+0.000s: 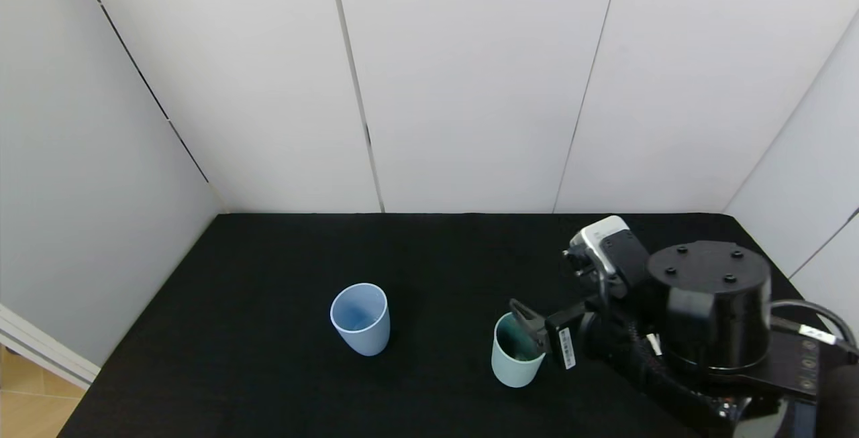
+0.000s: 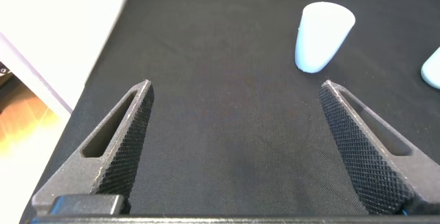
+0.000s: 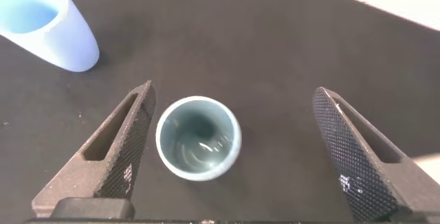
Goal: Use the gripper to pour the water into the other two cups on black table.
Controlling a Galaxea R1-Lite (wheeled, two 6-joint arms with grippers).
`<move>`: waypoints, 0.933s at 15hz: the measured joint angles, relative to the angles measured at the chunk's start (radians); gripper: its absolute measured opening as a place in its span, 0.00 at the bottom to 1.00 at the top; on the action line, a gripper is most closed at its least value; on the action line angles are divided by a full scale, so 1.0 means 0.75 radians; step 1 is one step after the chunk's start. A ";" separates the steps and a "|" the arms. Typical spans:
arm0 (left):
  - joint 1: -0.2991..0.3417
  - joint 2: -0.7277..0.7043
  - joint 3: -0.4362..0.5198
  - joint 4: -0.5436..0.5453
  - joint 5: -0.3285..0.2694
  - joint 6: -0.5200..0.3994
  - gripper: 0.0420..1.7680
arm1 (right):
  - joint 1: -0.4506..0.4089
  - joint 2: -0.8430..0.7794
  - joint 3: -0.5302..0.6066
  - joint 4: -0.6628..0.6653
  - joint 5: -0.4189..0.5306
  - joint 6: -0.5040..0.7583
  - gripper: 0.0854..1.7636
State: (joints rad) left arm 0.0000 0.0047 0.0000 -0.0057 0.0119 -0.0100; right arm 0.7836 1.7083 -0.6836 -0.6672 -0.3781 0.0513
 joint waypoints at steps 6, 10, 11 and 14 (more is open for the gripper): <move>0.000 -0.001 0.000 0.001 0.000 -0.001 0.97 | 0.004 -0.524 0.174 0.231 -0.099 -0.044 0.95; 0.000 -0.001 0.000 0.001 -0.001 -0.001 0.97 | 0.003 -0.950 0.322 0.465 -0.117 -0.094 0.96; 0.000 -0.001 0.000 0.000 -0.001 0.000 0.97 | 0.001 -1.047 0.344 0.532 -0.122 -0.100 0.96; 0.000 -0.001 0.000 0.001 0.000 -0.001 0.97 | -0.015 -1.321 0.411 0.707 -0.144 -0.106 0.96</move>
State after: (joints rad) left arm 0.0000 0.0043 0.0000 -0.0053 0.0119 -0.0104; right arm 0.7721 0.7177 -0.3751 -0.1370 -0.4857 -0.0279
